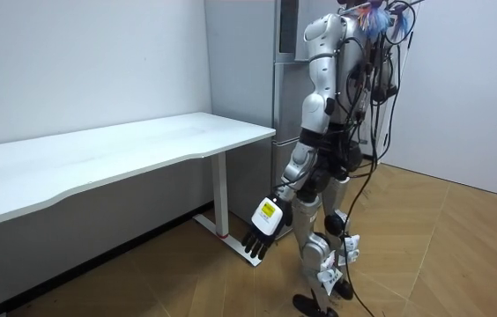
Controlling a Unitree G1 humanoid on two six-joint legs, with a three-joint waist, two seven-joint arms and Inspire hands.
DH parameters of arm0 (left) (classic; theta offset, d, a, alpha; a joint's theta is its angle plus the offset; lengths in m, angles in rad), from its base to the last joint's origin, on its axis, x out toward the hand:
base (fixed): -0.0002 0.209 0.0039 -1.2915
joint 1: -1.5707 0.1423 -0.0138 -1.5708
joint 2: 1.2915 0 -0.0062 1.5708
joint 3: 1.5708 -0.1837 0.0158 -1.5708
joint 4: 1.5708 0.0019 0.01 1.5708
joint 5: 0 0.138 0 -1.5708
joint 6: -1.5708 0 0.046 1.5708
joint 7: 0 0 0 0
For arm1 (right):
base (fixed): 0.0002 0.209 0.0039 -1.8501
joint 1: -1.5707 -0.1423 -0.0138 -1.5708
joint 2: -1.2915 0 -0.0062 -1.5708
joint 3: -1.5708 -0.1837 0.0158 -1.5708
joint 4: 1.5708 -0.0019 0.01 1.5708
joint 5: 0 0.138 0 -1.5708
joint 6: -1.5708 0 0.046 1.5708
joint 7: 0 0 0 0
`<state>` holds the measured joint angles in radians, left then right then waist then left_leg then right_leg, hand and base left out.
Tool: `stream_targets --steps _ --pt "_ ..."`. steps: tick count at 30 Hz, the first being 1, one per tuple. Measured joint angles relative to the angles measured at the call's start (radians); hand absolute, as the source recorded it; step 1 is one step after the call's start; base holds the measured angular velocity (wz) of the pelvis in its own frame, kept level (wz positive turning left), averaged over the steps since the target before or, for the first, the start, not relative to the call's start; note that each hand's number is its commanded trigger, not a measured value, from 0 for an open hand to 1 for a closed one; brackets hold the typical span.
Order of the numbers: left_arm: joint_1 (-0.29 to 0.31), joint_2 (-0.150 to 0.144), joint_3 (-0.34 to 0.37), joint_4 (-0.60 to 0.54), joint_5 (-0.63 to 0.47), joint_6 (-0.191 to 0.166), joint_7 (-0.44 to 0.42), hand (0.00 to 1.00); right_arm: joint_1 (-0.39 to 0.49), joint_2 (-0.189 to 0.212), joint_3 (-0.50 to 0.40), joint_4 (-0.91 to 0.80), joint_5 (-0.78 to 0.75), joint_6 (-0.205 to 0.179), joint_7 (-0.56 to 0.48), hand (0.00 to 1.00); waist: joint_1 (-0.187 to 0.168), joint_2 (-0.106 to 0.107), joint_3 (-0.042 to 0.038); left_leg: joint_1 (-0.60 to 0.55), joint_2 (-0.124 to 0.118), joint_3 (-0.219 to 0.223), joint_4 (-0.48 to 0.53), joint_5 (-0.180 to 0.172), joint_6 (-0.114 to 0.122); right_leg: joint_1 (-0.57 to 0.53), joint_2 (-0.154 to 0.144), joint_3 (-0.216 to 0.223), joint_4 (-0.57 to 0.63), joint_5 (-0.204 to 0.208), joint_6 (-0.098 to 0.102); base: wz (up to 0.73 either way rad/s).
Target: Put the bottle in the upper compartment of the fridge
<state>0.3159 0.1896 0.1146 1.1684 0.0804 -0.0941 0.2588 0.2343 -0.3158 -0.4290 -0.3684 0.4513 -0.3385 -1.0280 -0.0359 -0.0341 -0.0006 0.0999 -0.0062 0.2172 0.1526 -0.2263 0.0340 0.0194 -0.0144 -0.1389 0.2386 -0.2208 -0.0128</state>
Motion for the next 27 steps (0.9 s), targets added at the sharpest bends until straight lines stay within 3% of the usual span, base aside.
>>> stream_targets --steps 13,23,27 --pt "0.0 0.0 -0.001 -0.001 0.001 0.0 -0.023 0.0 -0.042 0.0 0.098 -0.006 -0.031 0.0 0.083 0.0 0.024 0.003 0.0006 0.0 0.001 -0.001 0.004 0.0 0.0 0.002 0.0 -0.001 0.0 0.0 0.0 0.0" --pt "-0.001 0.0 -0.001 0.001 0.001 0.001 -0.038 0.0 -0.067 -0.001 0.122 -0.053 -0.232 0.002 0.137 0.0 0.047 -0.001 0.0005 0.0 0.002 -0.002 0.012 0.0 0.0 0.017 -0.002 -0.018 -0.016 0.001 -0.001 0.05" --pt "-0.032 0.0 -0.001 0.027 0.001 0.001 -0.045 0.0 -0.107 -0.001 0.154 -0.054 -0.268 0.011 0.137 0.0 0.052 -0.001 0.0007 0.003 0.004 -0.004 0.015 0.0 -0.001 0.019 -0.001 -0.022 -0.014 0.002 -0.003 0.0"
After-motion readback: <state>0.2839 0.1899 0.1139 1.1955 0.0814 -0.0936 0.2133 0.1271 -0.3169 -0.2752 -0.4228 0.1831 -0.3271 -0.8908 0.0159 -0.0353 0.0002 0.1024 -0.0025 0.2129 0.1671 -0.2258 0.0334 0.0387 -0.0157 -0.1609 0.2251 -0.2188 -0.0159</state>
